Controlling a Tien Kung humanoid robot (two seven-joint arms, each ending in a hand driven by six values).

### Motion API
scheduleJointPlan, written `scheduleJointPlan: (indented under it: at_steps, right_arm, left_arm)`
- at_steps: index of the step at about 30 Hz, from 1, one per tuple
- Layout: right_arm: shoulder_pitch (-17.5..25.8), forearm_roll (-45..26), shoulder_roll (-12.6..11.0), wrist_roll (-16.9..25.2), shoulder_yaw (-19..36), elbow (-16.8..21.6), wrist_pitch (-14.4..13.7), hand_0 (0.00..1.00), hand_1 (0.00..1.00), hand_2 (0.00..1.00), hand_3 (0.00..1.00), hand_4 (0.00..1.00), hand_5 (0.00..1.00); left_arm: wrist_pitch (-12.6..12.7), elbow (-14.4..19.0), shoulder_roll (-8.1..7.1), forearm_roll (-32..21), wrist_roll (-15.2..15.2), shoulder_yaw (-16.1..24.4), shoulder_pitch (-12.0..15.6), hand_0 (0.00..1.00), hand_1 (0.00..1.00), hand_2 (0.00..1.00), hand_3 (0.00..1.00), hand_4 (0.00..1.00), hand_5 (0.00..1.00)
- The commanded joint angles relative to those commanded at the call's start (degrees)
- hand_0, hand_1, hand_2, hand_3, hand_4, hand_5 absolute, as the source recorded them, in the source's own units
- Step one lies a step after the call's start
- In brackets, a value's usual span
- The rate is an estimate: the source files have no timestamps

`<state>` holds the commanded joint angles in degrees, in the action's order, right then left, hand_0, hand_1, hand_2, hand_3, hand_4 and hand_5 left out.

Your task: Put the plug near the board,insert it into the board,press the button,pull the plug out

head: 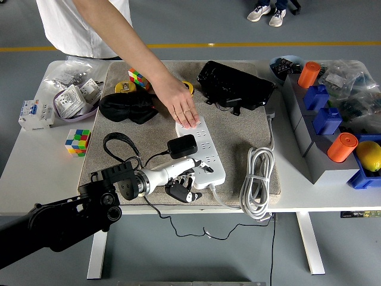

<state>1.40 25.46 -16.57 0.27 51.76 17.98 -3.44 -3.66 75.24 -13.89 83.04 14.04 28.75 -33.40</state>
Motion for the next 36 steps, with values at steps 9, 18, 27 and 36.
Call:
scheduleJointPlan:
  at_steps: [9, 18, 27, 36]
  right_arm:
    - [0.13, 0.21, 0.15, -0.01, 0.31, 0.09, 0.01, 0.673, 0.687, 0.681, 0.584, 0.998, 0.566]
    - [0.28, 0.32, 0.22, 0.0, 0.66, 0.1, 0.0, 0.673, 0.687, 0.682, 0.584, 0.998, 0.566]
    - [0.33, 0.44, 0.38, 0.07, 1.01, 0.16, 0.04, 0.673, 0.687, 0.681, 0.584, 0.998, 0.565]
    - [0.41, 0.48, 0.46, 0.09, 1.14, 0.13, 0.02, 0.673, 0.687, 0.681, 0.584, 0.998, 0.565]
  left_arm:
    - [-0.16, -0.82, 0.1, 0.79, 0.83, -0.14, 0.04, 0.045, 0.092, 0.188, 0.839, 0.676, 0.002]
    - [-0.52, -1.41, 0.23, 1.61, 1.65, -0.53, -0.06, 0.045, 0.092, 0.188, 0.837, 0.667, 0.002]
    - [-0.01, 0.1, 0.07, 1.46, 0.66, 1.2, 0.56, 0.045, 0.093, 0.189, 0.825, 0.644, 0.002]
    - [5.83, 1.33, -0.31, -1.43, -8.05, 6.56, 1.78, 0.119, 0.129, 0.31, 0.736, 0.816, 0.074]
